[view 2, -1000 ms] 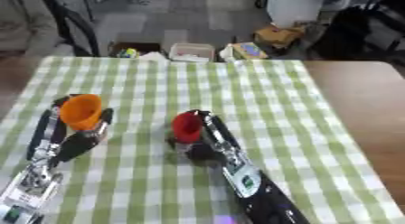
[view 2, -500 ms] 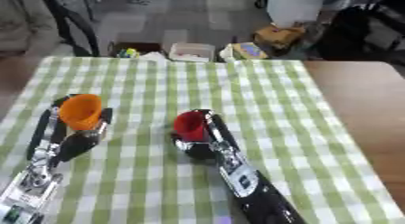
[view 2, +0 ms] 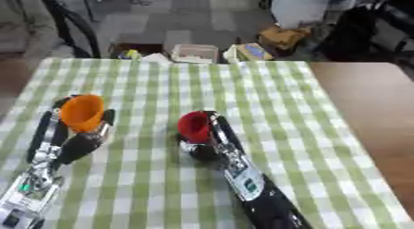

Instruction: Pour the contents of one cup into another cup.

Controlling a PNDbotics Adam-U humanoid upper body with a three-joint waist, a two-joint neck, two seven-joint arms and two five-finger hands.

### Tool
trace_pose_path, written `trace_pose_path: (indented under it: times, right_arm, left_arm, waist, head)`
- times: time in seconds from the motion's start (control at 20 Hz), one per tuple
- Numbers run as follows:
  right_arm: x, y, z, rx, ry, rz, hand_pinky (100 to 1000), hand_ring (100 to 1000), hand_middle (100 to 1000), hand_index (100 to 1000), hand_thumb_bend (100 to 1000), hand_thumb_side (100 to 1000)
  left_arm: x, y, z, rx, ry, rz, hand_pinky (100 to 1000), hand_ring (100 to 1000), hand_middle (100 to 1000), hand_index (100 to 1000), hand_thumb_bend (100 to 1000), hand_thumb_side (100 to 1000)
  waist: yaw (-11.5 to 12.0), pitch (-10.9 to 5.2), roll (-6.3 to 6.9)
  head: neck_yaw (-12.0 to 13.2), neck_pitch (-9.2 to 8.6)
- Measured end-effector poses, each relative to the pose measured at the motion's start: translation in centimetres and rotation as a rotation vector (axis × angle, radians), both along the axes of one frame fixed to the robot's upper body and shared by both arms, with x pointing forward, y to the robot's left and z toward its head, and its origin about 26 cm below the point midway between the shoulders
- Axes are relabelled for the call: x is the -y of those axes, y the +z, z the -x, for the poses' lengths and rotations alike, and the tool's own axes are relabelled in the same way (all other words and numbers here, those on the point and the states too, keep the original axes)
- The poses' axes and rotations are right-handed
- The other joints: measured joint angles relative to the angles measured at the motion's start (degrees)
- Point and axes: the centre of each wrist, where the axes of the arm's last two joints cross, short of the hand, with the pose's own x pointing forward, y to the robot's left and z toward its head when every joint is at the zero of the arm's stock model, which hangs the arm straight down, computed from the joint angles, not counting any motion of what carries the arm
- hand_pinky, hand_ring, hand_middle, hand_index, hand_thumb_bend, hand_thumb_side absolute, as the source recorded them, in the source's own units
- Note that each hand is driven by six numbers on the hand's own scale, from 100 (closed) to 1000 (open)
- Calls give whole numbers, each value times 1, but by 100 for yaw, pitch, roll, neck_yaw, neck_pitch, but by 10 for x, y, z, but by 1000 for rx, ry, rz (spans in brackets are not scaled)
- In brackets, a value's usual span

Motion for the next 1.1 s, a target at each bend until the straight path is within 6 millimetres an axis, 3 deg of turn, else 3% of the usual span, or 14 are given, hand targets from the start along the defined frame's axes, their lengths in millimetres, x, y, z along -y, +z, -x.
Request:
trace_pose_path:
  times: [0.6,0.85,1.1]
  right_arm:
    - [-12,9,9,13,216,93,568,427,366,584,100,100]
    - [-23,8,14,18,348,158,566,425,364,582,100,100]
    - [-34,18,18,29,450,160,567,426,365,582,100,100]
  left_arm:
    - [-8,32,-2,32,-55,-73,417,505,417,636,100,302]
    - [-4,53,-5,60,-103,-138,417,503,416,633,100,290]
    - [0,61,-7,71,-126,-182,417,501,415,631,100,281]
  waist:
    - [-27,-50,-2]
    - [-48,-58,-8]
    - [-55,-59,-20]
  head:
    - [-18,0]
    - [-30,-2]
    - [-46,-12]
